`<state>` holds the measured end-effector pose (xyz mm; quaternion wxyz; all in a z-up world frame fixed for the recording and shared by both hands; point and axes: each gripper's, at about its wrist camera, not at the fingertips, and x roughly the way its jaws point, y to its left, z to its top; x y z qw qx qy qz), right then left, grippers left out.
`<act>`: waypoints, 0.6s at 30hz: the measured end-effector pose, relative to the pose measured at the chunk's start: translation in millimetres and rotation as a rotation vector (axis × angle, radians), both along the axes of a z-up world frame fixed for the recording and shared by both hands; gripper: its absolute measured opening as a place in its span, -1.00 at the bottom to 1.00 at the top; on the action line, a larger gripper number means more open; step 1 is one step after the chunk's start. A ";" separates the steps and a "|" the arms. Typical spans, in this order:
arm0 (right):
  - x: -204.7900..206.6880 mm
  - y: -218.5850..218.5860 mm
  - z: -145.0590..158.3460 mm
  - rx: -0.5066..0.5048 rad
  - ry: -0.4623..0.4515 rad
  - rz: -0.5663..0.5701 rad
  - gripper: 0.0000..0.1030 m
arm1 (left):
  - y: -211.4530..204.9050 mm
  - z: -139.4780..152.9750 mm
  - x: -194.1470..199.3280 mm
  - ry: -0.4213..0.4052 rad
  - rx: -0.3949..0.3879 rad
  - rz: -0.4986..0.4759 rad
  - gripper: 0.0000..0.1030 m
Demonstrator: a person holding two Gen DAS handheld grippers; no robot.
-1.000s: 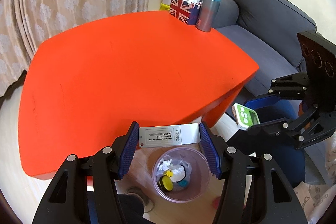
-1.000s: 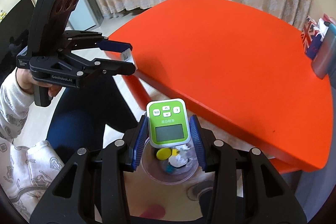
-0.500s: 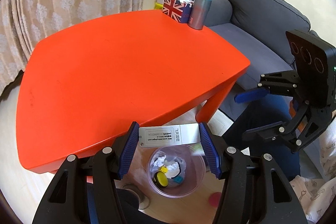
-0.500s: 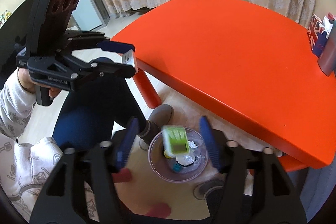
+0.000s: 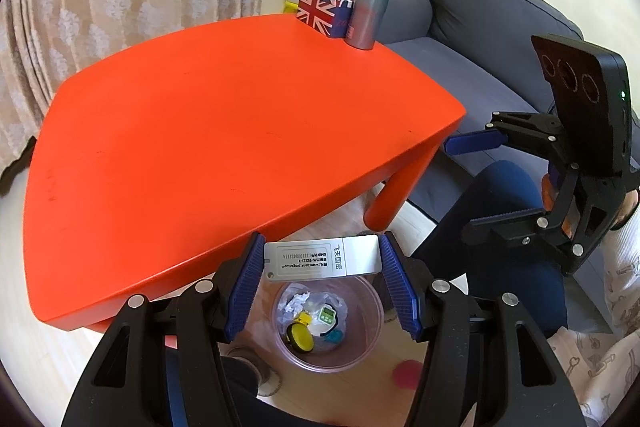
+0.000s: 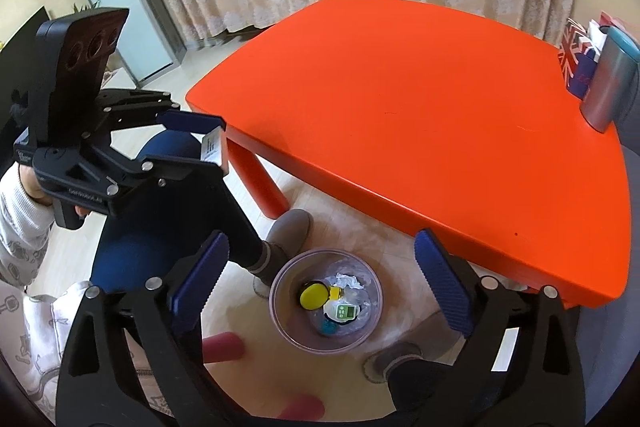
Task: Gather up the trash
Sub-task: 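Open the right tool to drop the timer while the left tool opens to drop the card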
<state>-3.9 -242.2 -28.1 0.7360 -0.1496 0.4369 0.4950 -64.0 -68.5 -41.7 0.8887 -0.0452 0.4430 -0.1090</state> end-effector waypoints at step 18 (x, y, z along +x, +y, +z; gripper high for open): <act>12.5 -14.4 10.7 -0.027 -0.030 -0.133 0.91 | -19.8 -3.5 -3.9 0.021 0.006 -0.073 0.10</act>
